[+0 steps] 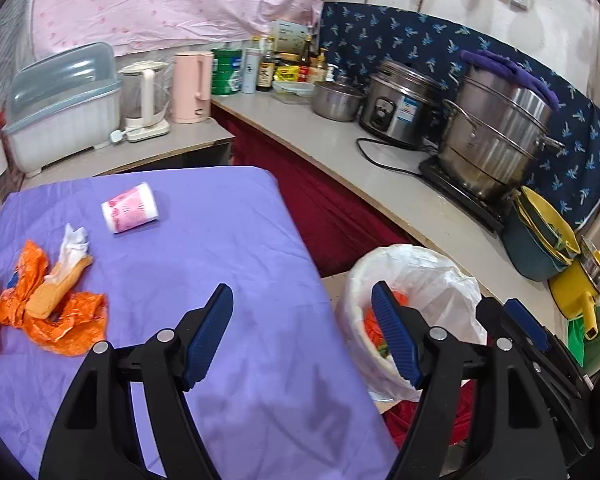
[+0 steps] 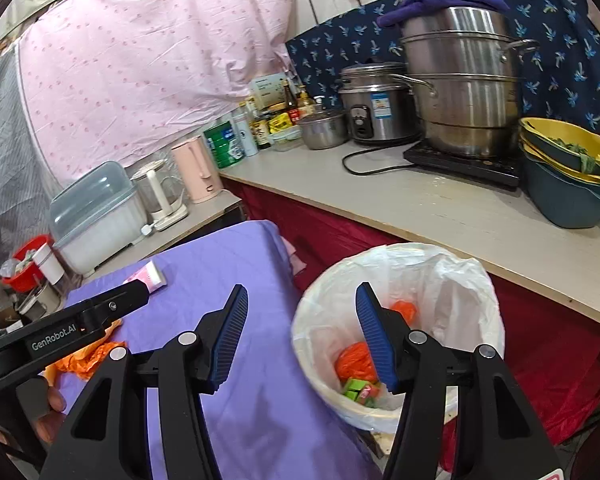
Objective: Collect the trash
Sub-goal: 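Open both grippers over the bin and move both tools back over the table, then grasp the yellow foam net with the left gripper while the right gripper grasps the orange snack bag, then carry the foam net and snack bag to the bin and release both inside, then move both tools back over the table toward the remaining items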
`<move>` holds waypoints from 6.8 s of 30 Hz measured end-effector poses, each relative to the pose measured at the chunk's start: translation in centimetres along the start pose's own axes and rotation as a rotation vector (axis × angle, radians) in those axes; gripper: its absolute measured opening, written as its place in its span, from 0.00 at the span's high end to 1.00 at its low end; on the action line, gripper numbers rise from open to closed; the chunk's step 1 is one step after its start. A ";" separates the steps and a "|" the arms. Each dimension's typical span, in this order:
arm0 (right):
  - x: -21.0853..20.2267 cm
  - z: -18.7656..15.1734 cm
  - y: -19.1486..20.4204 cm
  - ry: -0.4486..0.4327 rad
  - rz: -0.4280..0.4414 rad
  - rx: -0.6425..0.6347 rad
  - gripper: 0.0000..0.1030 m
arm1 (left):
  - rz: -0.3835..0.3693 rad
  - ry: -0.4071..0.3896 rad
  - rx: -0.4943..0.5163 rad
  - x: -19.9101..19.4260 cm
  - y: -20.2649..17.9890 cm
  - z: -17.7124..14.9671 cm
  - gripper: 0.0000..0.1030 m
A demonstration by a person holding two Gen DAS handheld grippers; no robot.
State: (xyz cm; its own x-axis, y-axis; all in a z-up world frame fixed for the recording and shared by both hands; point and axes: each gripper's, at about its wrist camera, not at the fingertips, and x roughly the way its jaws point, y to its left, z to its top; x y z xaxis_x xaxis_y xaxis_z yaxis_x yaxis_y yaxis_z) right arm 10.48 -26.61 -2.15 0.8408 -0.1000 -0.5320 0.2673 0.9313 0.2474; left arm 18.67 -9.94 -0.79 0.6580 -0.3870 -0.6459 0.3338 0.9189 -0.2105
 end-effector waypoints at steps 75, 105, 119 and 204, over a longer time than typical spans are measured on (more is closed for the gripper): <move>15.2 -13.6 30.0 0.416 0.359 -0.227 0.97 | 0.460 0.115 -0.376 -3.7 36.7 -9.2 0.89; 1.6 -4.2 13.6 0.113 0.211 -0.081 0.98 | 0.188 0.019 -0.137 -8.5 16.0 -6.1 0.89; -1.9 -0.6 0.4 0.014 0.041 0.040 0.98 | 0.010 0.043 0.065 -4.5 0.8 -4.7 0.89; 3.0 -2.3 9.0 0.102 0.127 -0.033 0.58 | 0.113 0.064 -0.096 -1.6 10.8 -3.1 0.39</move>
State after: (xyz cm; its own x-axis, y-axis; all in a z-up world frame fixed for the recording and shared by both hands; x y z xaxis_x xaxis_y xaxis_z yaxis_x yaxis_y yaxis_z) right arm 14.31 -17.73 -3.41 0.8143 0.0542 -0.5779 0.1447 0.9452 0.2925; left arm 19.16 0.85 -4.34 0.6423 -0.2783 -0.7142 0.1924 0.9605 -0.2012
